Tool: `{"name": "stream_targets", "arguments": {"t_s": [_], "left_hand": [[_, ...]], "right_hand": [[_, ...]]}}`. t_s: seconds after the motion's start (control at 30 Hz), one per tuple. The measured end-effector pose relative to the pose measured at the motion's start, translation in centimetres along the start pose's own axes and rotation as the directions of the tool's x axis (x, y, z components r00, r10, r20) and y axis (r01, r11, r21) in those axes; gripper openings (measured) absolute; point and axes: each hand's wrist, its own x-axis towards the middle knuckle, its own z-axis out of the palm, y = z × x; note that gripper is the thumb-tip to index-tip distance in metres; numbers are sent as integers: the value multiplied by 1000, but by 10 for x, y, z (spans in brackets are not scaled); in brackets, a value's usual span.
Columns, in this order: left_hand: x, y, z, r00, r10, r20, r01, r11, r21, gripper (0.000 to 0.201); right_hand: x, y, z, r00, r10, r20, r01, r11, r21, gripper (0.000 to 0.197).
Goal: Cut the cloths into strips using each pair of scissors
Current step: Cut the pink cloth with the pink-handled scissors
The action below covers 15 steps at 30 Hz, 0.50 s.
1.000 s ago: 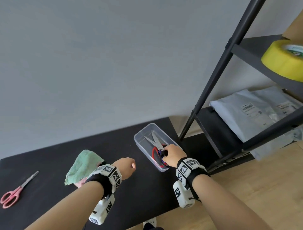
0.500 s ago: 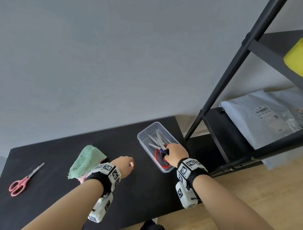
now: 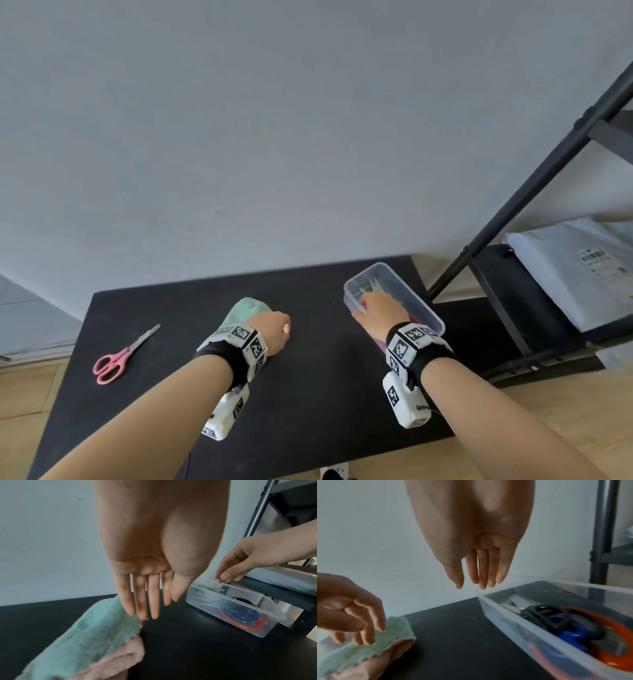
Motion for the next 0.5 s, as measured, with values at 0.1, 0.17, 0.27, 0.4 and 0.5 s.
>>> {"name": "stream_targets", "arguments": {"t_s": [0.1, 0.17, 0.27, 0.4, 0.5], "left_hand": [[-17, -39, -6, 999, -23, 31, 24, 1000, -12, 34], [-32, -71, -6, 998, -49, 32, 51, 997, -63, 35], [-51, -122, -4, 997, -75, 7, 75, 992, -100, 33], [-76, -184, 1, 991, -129, -18, 126, 986, -110, 35], [-93, -226, 9, 981, -194, -19, 188, 966, -175, 32]], "right_hand": [[-5, -50, 9, 999, -34, 17, 33, 999, 30, 35], [-7, -87, 19, 998, -53, 36, 51, 998, 42, 34], [-12, -144, 32, 995, -75, 63, 74, 997, 32, 29], [-18, -209, 54, 983, -123, 136, 118, 992, 49, 29], [-19, -248, 74, 971, -189, 148, 184, 982, 46, 23]]}}
